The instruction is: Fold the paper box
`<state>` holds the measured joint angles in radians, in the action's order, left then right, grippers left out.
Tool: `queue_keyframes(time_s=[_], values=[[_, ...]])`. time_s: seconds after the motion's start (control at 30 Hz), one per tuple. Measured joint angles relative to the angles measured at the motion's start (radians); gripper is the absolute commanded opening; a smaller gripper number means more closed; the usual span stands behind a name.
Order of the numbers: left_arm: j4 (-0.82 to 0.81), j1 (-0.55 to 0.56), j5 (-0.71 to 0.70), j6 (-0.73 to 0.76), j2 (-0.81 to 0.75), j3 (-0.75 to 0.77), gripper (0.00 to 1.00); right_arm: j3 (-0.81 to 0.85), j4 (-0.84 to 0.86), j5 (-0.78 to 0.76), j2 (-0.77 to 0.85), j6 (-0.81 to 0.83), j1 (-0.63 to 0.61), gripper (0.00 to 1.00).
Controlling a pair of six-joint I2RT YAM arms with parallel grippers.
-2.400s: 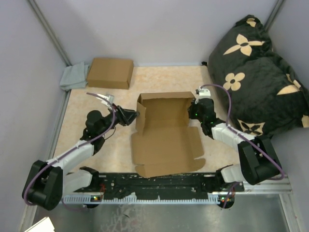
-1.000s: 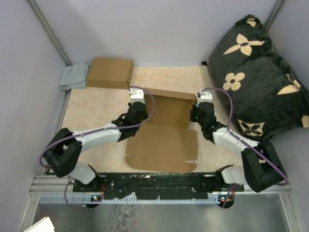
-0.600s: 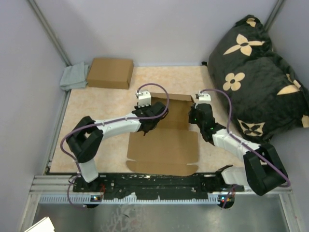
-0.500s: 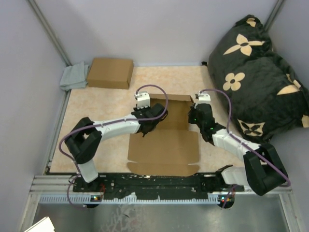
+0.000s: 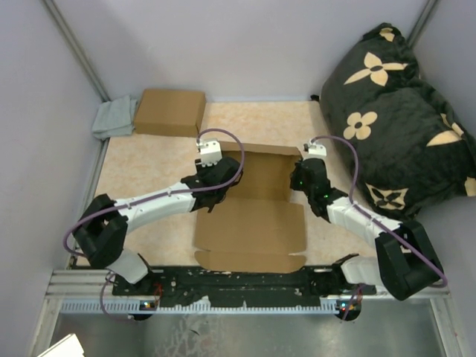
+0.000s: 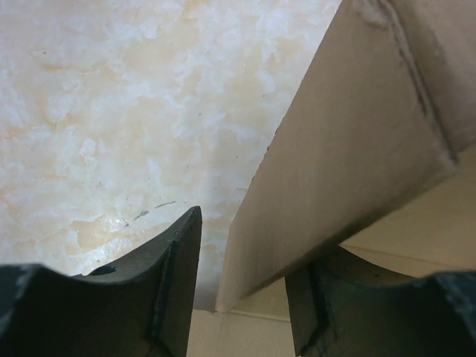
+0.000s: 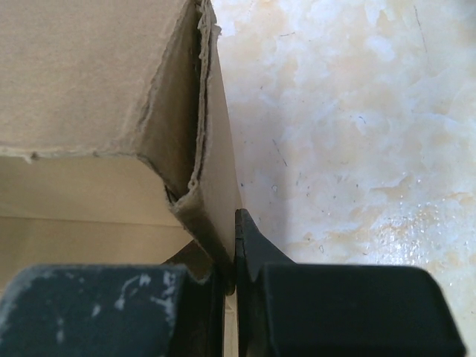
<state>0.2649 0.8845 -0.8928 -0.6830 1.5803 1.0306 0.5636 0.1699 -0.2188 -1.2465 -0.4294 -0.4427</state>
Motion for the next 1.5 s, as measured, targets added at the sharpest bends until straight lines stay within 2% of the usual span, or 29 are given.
queue_keyframes(time_s=[0.23,0.43,0.5,0.6,0.73,0.97,1.5], values=[[-0.039,0.000,0.084,0.040,-0.111,-0.056,0.57,0.050,-0.061,-0.026,-0.031,-0.037,0.000,0.03],[-0.148,0.000,0.224,0.109,-0.315,-0.205,0.57,0.074,-0.086,-0.032,-0.047,-0.053,0.000,0.09],[-0.180,0.000,0.267,0.134,-0.393,-0.253,0.57,0.074,-0.086,-0.033,-0.047,-0.056,0.000,0.18],[-0.220,0.000,0.304,0.168,-0.503,-0.315,0.57,0.072,-0.098,-0.029,-0.047,-0.064,0.000,0.41],[-0.238,0.000,0.310,0.208,-0.620,-0.376,0.57,0.071,-0.130,-0.029,-0.047,-0.058,0.000,0.50],[-0.192,-0.001,0.286,0.240,-0.706,-0.378,0.57,0.082,-0.194,-0.054,-0.047,-0.043,0.000,0.55],[-0.031,-0.001,0.235,0.293,-0.778,-0.278,0.56,0.196,-0.287,-0.077,-0.030,0.003,0.000,0.54]])
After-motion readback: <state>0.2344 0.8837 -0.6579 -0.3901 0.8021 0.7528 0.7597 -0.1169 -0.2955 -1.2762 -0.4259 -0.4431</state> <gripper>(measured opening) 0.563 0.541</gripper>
